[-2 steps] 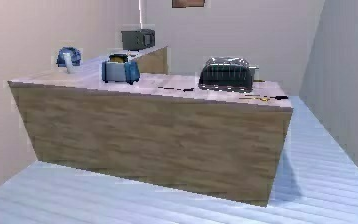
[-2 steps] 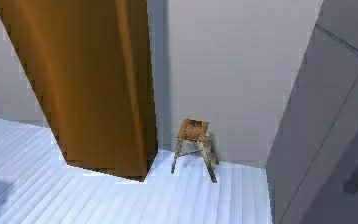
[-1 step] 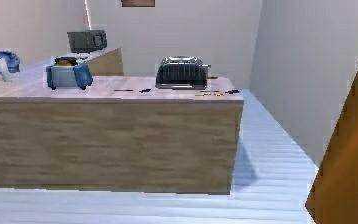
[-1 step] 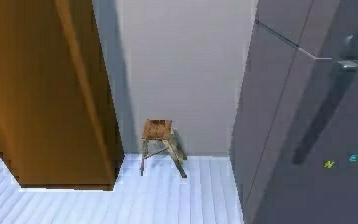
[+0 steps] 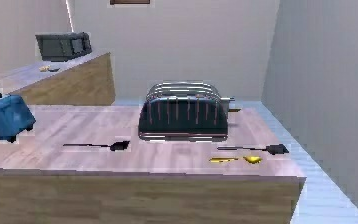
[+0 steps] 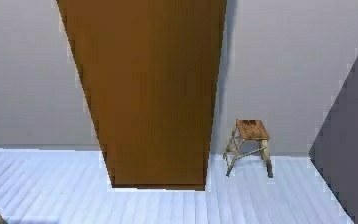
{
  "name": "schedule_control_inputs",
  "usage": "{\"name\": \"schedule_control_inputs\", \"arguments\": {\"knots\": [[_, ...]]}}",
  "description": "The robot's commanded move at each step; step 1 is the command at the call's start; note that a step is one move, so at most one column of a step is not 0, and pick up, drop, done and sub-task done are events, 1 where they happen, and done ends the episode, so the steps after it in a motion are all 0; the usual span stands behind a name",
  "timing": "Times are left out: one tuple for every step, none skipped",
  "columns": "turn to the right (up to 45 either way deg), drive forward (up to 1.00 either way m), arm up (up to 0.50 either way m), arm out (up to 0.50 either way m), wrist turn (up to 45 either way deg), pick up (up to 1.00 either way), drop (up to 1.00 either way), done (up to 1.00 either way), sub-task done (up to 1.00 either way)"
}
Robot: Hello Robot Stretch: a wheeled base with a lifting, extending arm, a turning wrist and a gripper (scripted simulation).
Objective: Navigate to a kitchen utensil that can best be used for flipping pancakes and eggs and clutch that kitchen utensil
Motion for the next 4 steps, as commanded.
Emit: {"name": "schedule_control_inputs", "arguments": {"knots": [[-45.0, 0.0, 0.0, 0.0, 0.0, 0.0, 0.0, 0.0, 0.0], [-24.0, 0.0, 0.0, 0.0, 0.0, 0.0, 0.0, 0.0, 0.0], [0.0, 0.0, 0.5, 0.0, 0.0, 0.0, 0.0, 0.0, 0.0], [0.0, 0.0, 0.38, 0.0, 0.0, 0.0, 0.0, 0.0, 0.0]]}}
